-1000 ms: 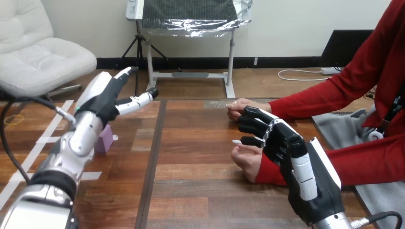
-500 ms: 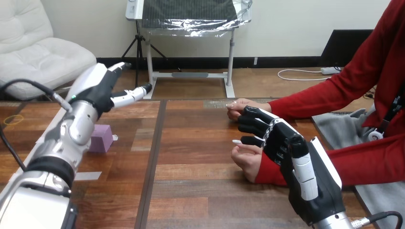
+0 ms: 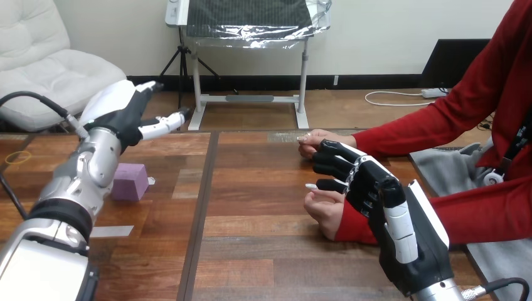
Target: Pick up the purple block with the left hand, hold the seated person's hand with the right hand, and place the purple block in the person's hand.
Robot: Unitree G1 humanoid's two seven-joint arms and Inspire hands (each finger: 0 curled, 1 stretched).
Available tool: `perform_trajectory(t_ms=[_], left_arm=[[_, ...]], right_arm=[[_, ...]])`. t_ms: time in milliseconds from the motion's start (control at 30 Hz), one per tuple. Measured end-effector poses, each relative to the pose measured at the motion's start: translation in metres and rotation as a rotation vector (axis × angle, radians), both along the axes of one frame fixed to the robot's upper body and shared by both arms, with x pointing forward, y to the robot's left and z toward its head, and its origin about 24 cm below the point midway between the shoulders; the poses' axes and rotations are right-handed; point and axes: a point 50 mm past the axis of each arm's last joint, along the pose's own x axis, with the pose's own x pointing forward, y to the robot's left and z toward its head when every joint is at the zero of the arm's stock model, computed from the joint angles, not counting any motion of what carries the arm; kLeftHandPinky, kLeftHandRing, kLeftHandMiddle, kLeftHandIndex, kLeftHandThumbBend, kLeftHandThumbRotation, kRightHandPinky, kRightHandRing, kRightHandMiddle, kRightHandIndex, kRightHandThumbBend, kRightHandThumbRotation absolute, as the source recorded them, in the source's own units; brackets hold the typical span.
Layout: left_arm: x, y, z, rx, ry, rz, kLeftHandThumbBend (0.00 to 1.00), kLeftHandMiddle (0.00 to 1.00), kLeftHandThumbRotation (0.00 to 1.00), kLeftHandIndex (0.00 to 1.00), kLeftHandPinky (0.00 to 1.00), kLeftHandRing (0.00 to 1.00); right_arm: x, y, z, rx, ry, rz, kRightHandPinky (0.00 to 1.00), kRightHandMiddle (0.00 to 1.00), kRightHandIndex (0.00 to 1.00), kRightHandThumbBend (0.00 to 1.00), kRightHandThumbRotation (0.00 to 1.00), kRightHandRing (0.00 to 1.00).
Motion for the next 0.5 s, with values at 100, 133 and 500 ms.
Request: perform_trajectory(t_ms=[100, 133, 500], left_arm=[[-0.0008, 0.0021, -0.0018, 0.013, 0.012, 0.009, 0.56, 0.97, 0.85, 0.92, 1.0, 0.97], [-0.0011, 0.0026, -0.0022, 0.017, 0.016, 0.011, 0.56, 0.97, 0.85, 0.92, 1.0, 0.97], [-0.004, 0.0087, -0.0082, 0.102, 0.066, 0.032, 0.59, 0.99, 0.96, 0.94, 1.0, 0.99]], right_arm=[[0.0, -0.0001, 0.0, 0.0, 0.0, 0.0, 0.77, 0.81, 0.8, 0.82, 1.0, 0.82], [0.0, -0.0002, 0.0, 0.0, 0.0, -0.001, 0.77, 0.81, 0.8, 0.83, 1.0, 0.82], [0.0, -0.0002, 0.0001, 0.001, 0.0, 0.001, 0.77, 0.81, 0.8, 0.82, 1.0, 0.82]])
